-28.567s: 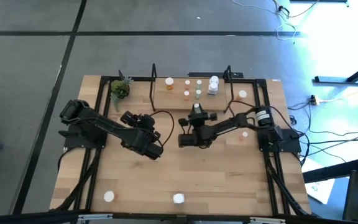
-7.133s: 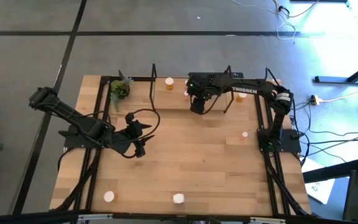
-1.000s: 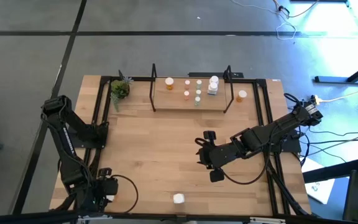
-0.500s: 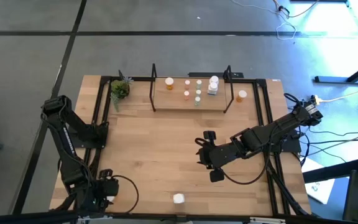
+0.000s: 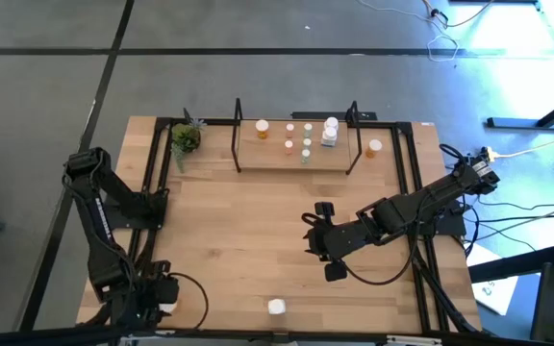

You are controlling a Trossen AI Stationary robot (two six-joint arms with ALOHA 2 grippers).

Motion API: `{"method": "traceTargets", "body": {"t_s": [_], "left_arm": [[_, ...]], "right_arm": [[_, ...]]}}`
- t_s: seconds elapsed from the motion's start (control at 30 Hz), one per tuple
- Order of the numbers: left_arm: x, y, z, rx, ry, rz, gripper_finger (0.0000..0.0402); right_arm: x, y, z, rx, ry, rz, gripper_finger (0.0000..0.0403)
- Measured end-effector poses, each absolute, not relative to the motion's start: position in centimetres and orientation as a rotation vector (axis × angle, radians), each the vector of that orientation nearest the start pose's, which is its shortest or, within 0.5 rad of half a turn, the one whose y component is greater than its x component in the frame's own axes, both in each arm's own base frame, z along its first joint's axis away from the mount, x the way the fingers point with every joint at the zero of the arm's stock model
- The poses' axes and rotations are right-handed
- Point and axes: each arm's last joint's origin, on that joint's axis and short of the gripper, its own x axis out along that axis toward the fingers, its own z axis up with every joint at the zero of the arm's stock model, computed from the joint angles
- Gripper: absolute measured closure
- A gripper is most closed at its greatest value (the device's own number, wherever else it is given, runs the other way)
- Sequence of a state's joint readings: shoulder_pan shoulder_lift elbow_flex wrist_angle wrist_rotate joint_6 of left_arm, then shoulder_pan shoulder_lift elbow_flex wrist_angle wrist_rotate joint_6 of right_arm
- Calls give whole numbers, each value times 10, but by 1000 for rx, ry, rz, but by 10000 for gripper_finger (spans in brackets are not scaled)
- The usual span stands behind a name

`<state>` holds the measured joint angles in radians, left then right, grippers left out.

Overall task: Pick and place medicine bottles onto shelf by color
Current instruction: Put the bottom orange pill bottle on the shelf aligned with the orange bottles

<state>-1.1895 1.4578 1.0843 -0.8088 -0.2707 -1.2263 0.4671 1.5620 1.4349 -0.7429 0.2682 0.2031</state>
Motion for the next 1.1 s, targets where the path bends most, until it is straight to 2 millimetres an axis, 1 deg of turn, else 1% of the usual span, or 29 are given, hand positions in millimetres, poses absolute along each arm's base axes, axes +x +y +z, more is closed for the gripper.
{"method": "traceTargets", "body": {"t_s": [0.2, 0.33, 0.57, 0.9, 1.1], "left_arm": [[108, -253, 243, -248, 1183, -121, 145], [108, -253, 236, -229, 1207, -85, 134], [109, -258, 227, -216, 1254, -71, 108], [112, -266, 207, -184, 1311, -19, 109], [112, -267, 206, -206, 1315, -2, 110]], "right_arm": [[298, 142, 323, -122, 825, 103, 251], [298, 142, 323, -122, 825, 102, 251], [298, 142, 323, -122, 825, 102, 251], [298, 142, 323, -122, 825, 102, 251], [298, 142, 323, -121, 825, 102, 251]]}}
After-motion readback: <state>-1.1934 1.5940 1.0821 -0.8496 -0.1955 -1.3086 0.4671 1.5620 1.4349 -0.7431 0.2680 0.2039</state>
